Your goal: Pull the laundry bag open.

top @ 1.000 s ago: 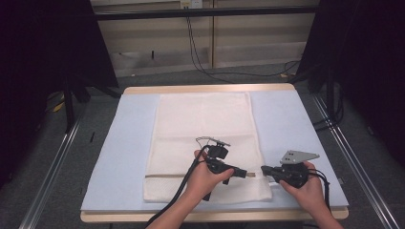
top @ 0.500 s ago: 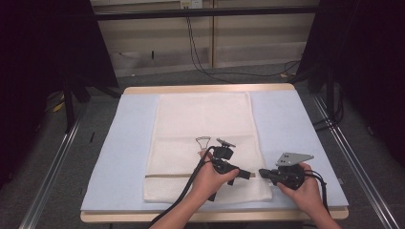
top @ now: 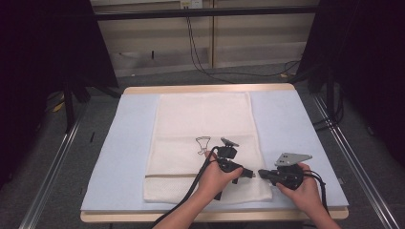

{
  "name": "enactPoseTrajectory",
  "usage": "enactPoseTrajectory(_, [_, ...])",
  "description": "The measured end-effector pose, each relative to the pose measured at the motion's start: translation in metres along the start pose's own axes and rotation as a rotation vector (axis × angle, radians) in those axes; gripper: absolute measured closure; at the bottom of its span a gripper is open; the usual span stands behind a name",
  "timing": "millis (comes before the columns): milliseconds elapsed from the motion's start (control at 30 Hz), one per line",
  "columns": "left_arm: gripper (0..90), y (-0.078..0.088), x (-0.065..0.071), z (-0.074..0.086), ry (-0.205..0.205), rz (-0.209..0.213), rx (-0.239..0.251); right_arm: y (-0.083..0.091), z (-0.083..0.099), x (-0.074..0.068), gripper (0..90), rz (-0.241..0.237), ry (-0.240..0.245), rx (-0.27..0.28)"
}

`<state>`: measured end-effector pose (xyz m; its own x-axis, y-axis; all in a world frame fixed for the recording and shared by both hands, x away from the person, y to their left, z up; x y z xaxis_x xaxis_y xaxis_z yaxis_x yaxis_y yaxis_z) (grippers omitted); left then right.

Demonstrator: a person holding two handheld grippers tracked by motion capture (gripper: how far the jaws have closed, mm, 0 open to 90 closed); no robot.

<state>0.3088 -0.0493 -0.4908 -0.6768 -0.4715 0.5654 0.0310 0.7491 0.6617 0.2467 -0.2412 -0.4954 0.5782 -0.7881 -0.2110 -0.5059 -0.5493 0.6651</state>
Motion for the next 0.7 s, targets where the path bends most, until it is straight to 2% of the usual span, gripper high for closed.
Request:
enactPoseTrajectory(33, [70.3,-0.0019,0.0007,-0.0003,-0.002,-0.014,0.005,0.0001,0.0000,0.0001,90.0,-0.003,-0.003,-0.002])
enactPoseTrajectory(67, [70.5,-0.0026,0.0014,-0.0010,0.009,0.003,0.006,0.0000,0.0001,0.0003,90.0,-0.006,-0.006,-0.001])
enactPoseTrajectory(100, [70.5,-0.0034,0.0016,-0.0013,0.001,-0.003,0.001,-0.0001,0.0002,0.0006,90.0,-0.008,-0.008,0.001])
enactPoseTrajectory(167, [71.6,-0.0063,0.0029,-0.0021,0.015,0.000,0.007,0.0002,0.0004,0.0008,90.0,-0.008,-0.014,0.000])
enactPoseTrajectory(233, [76.0,-0.0069,0.0024,-0.0020,0.009,-0.015,-0.002,0.0000,0.0006,0.0009,90.0,-0.006,-0.014,0.003])
enactPoseTrajectory(267, [77.6,-0.0073,0.0028,-0.0022,0.028,-0.017,0.004,0.0000,0.0007,0.0008,90.0,-0.004,-0.017,0.003])
enactPoseTrajectory(400, [83.6,-0.0063,-0.0001,-0.0023,0.018,-0.014,-0.012,-0.0003,0.0009,0.0018,90.0,-0.011,-0.032,0.005])
enactPoseTrajectory(433, [83.6,-0.0066,0.0002,-0.0023,0.015,-0.025,-0.011,-0.0003,0.0009,0.0018,90.0,-0.011,-0.032,0.005])
enactPoseTrajectory(467, [84.4,-0.0061,-0.0001,-0.0024,0.004,-0.012,-0.014,-0.0004,0.0009,0.0019,90.0,-0.011,-0.030,0.005])
enactPoseTrajectory(567, [87.1,-0.0052,0.0007,-0.0030,0.014,0.016,-0.009,-0.0003,0.0013,0.0017,90.0,-0.011,-0.031,0.006])
enactPoseTrajectory(633, [87.2,-0.0035,0.0003,-0.0027,0.007,0.008,-0.018,-0.0005,0.0018,0.0018,90.0,-0.010,-0.021,0.009])
enactPoseTrajectory(700, [87.2,-0.0040,0.0010,-0.0027,0.009,0.018,-0.009,-0.0005,0.0023,0.0024,90.0,-0.014,-0.037,0.010])
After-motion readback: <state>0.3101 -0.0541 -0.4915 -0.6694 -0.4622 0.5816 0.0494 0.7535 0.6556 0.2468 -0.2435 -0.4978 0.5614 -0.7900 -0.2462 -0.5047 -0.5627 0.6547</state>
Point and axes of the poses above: each handheld gripper's, and its own axes: y roughly backward along the jaws, z roughly out of its underside, x roughly to its right, the point moved 2 cm from there along -y, roughly forward along the jaws, and after that the axes turned 9 degrees about -y, right-handed, at the moved point
